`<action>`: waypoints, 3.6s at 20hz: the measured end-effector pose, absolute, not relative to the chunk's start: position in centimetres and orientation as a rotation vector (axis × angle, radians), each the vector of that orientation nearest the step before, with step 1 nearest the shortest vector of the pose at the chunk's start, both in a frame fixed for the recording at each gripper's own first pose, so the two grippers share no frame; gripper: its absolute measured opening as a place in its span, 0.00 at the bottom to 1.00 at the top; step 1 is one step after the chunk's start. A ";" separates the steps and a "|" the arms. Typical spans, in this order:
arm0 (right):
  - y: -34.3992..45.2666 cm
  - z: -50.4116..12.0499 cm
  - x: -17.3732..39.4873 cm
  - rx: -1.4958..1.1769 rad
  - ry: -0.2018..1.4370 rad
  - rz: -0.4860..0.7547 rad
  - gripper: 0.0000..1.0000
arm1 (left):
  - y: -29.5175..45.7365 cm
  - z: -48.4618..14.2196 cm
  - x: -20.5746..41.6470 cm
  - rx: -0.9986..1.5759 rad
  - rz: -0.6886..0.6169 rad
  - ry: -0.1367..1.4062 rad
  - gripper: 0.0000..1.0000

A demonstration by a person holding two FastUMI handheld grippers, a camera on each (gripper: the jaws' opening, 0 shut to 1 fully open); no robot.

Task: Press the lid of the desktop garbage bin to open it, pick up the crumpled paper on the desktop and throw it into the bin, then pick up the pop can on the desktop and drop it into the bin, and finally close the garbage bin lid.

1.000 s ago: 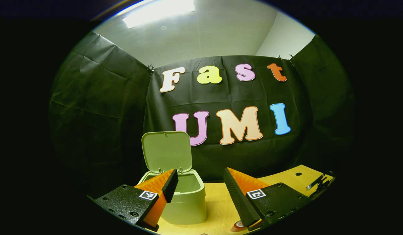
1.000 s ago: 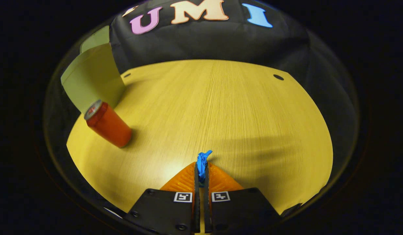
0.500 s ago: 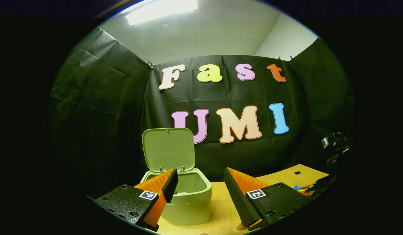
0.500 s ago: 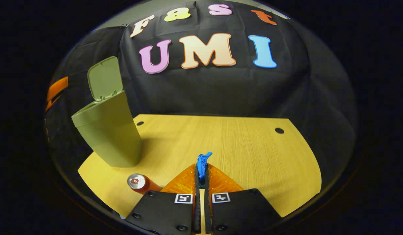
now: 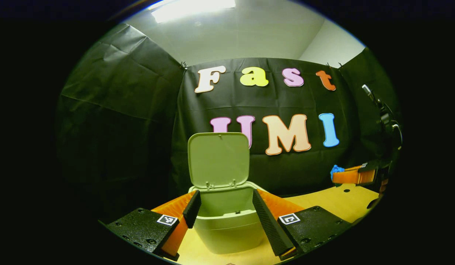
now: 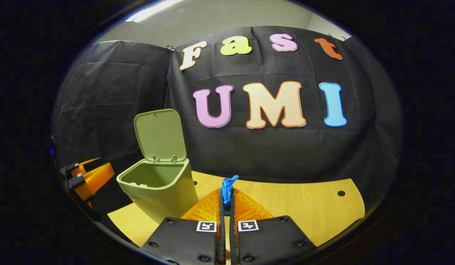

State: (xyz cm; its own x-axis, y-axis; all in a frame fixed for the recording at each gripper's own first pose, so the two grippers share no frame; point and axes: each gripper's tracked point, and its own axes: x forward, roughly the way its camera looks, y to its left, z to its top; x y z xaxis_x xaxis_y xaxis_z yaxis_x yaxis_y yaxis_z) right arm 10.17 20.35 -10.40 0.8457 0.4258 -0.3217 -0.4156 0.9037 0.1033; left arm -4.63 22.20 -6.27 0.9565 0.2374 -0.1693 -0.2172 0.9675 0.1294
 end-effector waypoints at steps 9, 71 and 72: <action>32.7 -10.5 9.7 0.244 0.342 0.631 0.06 | 27.6 -8.7 -5.4 0.131 0.226 0.250 0.86; -5.4 -19.8 2.5 0.074 0.444 0.008 0.98 | -2.0 -28.7 -4.6 -0.053 -0.276 0.734 0.76; -5.2 -20.1 2.4 0.079 0.447 0.017 0.98 | -1.8 -27.0 -3.4 -0.045 -0.279 0.699 0.76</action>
State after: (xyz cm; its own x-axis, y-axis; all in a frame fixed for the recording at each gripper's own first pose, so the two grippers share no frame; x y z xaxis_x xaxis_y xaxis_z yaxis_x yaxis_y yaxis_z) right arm 2.37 -5.16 -20.12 0.9017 0.0338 -0.4311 0.0010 0.9968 0.0803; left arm -3.41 -1.84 -27.03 0.7296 -0.2685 -0.6289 0.2388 0.9618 -0.1337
